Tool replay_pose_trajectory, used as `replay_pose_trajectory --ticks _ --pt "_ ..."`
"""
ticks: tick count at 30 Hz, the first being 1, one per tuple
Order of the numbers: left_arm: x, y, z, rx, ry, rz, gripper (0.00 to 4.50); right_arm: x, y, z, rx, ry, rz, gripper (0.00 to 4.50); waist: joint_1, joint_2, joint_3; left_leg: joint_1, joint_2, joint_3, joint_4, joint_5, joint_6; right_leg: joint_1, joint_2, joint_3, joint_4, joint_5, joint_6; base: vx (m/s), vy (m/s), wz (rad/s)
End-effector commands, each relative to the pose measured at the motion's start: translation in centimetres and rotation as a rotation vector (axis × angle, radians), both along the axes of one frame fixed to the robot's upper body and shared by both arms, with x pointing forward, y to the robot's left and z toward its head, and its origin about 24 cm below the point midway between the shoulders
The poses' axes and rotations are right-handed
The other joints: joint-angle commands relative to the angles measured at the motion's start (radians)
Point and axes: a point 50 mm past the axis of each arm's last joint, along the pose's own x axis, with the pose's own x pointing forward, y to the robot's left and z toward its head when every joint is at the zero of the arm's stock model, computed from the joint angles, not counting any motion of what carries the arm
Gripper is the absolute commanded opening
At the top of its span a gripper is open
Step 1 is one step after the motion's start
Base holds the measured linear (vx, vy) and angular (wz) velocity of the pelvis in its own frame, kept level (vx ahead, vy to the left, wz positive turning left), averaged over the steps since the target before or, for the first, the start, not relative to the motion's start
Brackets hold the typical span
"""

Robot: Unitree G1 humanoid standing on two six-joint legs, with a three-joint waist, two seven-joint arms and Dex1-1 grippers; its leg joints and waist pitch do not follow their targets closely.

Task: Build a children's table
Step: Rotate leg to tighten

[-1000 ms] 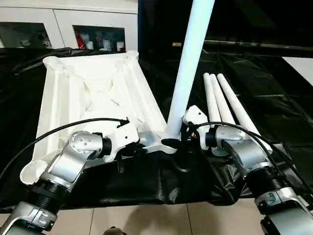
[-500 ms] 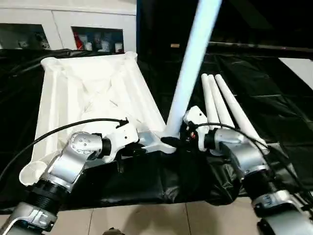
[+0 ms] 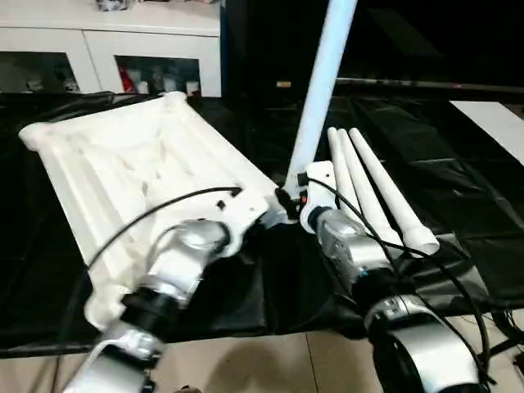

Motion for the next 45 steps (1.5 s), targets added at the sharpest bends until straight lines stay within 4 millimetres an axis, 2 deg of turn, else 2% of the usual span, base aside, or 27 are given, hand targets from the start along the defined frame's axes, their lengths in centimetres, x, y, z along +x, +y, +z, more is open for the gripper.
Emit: replay_pose_trajectory --ticks 1,2,4,5,6,9,11,12,13,15,17,18,20,21,23,26,28,31,33,38,41,45 --pt "0.3 -1.0 0.4 0.012 -0.045 -0.001 0.0 -1.6 1.2 -2.8 0.028 0.14 0.025 2.62 -0.001 0.012 -0.048 0.011 0.022 -0.013 -0.082 -0.382 -0.045 0.013 -0.068 0.046 -0.106 -0.384 -0.124 0.0 0.0 0.0" --pt "0.3 -0.9 0.4 0.019 -0.048 0.001 0.0 -1.5 1.3 -2.7 0.029 0.135 0.026 2.62 -0.003 0.011 -0.048 0.006 0.021 -0.013 -0.083 -0.373 -0.043 0.016 -0.066 0.046 -0.103 -0.365 -0.125 0.0 0.0 0.0" --pt "0.5 -0.4 0.4 0.032 -0.065 0.009 0.0 -1.3 1.7 -2.2 0.042 0.108 0.046 2.62 -0.002 0.011 -0.049 0.004 0.022 -0.012 -0.084 -0.356 -0.04 0.017 -0.066 0.045 -0.099 -0.33 -0.131 0.0 0.0 0.0" --pt "0.5 -0.3 0.4 0.033 -0.066 0.01 0.0 -1.2 1.8 -2.1 0.043 0.104 0.048 3.18 -0.003 0.011 -0.049 0.003 0.022 -0.012 -0.084 -0.354 -0.04 0.018 -0.065 0.045 -0.099 -0.326 -0.132 0.0 0.0 0.0" --pt "0.5 0.5 0.5 0.041 -0.074 -0.003 0.0 -0.8 2.0 -1.1 0.09 0.044 0.077 3.32 -0.001 0.012 -0.049 0.004 0.022 -0.012 -0.084 -0.359 -0.039 0.017 -0.067 0.046 -0.1 -0.327 -0.134 0.0 0.0 0.0" --pt "0.3 1.4 0.6 0.048 -0.078 -0.031 0.0 -0.1 1.7 0.2 0.078 -0.032 0.119 3.55 -0.001 0.011 -0.051 0.002 0.023 -0.011 -0.084 -0.349 -0.029 0.019 -0.068 0.046 -0.098 -0.313 -0.141 0.0 0.0 0.0" --pt "0.3 1.6 0.7 0.047 -0.082 -0.04 0.0 0.0 1.6 0.4 0.069 -0.048 0.141 3.68 -0.002 0.011 -0.054 -0.007 0.022 -0.01 -0.085 -0.3 -0.023 0.027 -0.066 0.046 -0.092 -0.267 -0.149 0.0 0.0 0.0" --pt "0.2 1.8 0.8 0.047 -0.094 -0.068 0.0 0.2 1.3 1.0 0.041 -0.077 0.186 3.75 0.0 0.007 -0.056 -0.007 0.023 -0.008 -0.083 -0.266 -0.018 0.028 -0.066 0.046 -0.088 -0.226 -0.158 0.0 0.0 0.0" --pt "0.1 2.2 0.8 0.05 -0.093 -0.088 0.0 0.4 0.9 1.5 0.031 -0.097 0.241 3.79 0.001 0.008 -0.057 -0.007 0.022 -0.006 -0.081 -0.252 -0.013 0.029 -0.065 0.046 -0.086 -0.207 -0.163 0.0 0.0 0.0" --pt "-0.3 2.8 0.8 0.04 -0.095 -0.153 0.0 0.4 0.1 2.6 0.014 -0.121 0.402 4.0 0.004 0.008 -0.064 -0.015 0.022 -0.004 -0.073 -0.18 0.014 0.038 -0.063 0.045 -0.074 -0.099 -0.184 0.0 0.0 0.0" --pt "-0.5 3.3 0.7 0.036 -0.078 -0.166 0.0 0.3 -0.5 2.9 -0.011 -0.119 0.481 4.16 0.006 0.009 -0.066 -0.018 0.023 -0.001 -0.067 -0.115 0.037 0.038 -0.059 0.044 -0.061 0.007 -0.205 0.0 0.0 0.0" --pt "-0.5 3.5 0.8 0.037 -0.075 -0.177 0.0 0.1 -0.8 3.0 -0.023 -0.12 0.523 4.17 0.005 0.01 -0.065 -0.017 0.022 0.0 -0.066 -0.094 0.047 0.037 -0.058 0.043 -0.058 0.046 -0.221 0.0 0.0 0.0" --pt "-1.1 4.2 1.0 0.023 -0.064 -0.254 0.0 -0.6 -2.5 3.4 -0.08 -0.117 0.676 4.4 0.007 0.01 -0.066 -0.013 0.022 0.0 -0.063 -0.085 0.057 0.039 -0.056 0.042 -0.056 0.073 -0.23 0.0 0.0 0.0" --pt "-1.3 4.4 1.1 0.016 -0.065 -0.29 0.0 -0.9 -3.0 3.5 -0.099 -0.114 0.725 4.4 0.01 0.006 -0.065 -0.015 0.021 0.001 -0.061 -0.077 0.068 0.043 -0.056 0.042 -0.056 0.092 -0.236 0.0 0.0 0.0" --pt "-1.8 4.7 1.4 0.0 -0.045 -0.359 0.0 -1.4 -3.8 3.5 -0.131 -0.102 0.798 4.4 0.012 0.011 -0.064 -0.012 0.022 0.002 -0.063 -0.102 0.065 0.04 -0.057 0.042 -0.058 0.066 -0.244 0.0 0.0 0.0" --pt "-2.6 5.0 1.9 -0.03 -0.018 -0.468 0.0 -2.3 -4.7 3.5 -0.135 -0.065 0.908 4.4 0.016 0.009 -0.061 -0.009 0.027 0.005 -0.065 -0.136 0.054 0.037 -0.059 0.043 -0.062 0.016 -0.247 0.0 0.0 0.0" --pt "-2.9 5.1 2.2 -0.046 0.002 -0.498 0.0 -2.6 -5.1 3.4 -0.14 -0.042 0.942 4.4 0.02 0.013 -0.058 -0.007 0.029 0.005 -0.067 -0.146 0.044 0.034 -0.058 0.043 -0.064 -0.013 -0.25 0.0 0.0 0.0" --pt "-3.0 5.4 2.4 -0.041 0.014 -0.523 0.0 -2.7 -5.2 3.4 -0.161 -0.03 0.962 4.4 0.024 0.012 -0.056 -0.003 0.029 0.004 -0.07 -0.176 0.027 0.031 -0.061 0.044 -0.068 -0.071 -0.241 0.0 0.0 0.0" --pt "-3.2 5.6 2.4 -0.042 0.024 -0.539 0.0 -2.8 -5.2 3.4 -0.172 -0.021 0.978 4.4 0.022 0.01 -0.056 -0.007 0.028 0.003 -0.071 -0.189 0.013 0.032 -0.062 0.046 -0.07 -0.1 -0.23 0.0 0.0 0.0" --pt "-3.1 5.8 2.4 -0.033 0.025 -0.54 0.0 -3.0 -5.3 3.1 -0.215 0.0 1.017 4.4 0.022 0.008 -0.059 -0.009 0.026 0.003 -0.067 -0.146 0.02 0.035 -0.06 0.045 -0.062 -0.039 -0.236 0.0 0.0 0.0" --pt "-3.1 6.0 2.4 -0.03 0.029 -0.535 0.0 -2.9 -5.3 3.1 -0.215 -0.003 1.01 4.4 0.022 0.006 -0.059 -0.009 0.026 0.004 -0.066 -0.14 0.025 0.035 -0.059 0.044 -0.061 -0.032 -0.239 0.0 0.0 0.0" --pt "-3.0 6.1 2.4 -0.028 0.033 -0.533 0.0 -2.9 -5.1 3.2 -0.2 -0.019 1.0 3.99 0.022 0.006 -0.06 -0.008 0.026 0.004 -0.065 -0.135 0.026 0.035 -0.06 0.045 -0.06 -0.033 -0.238 0.0 0.0 0.0"
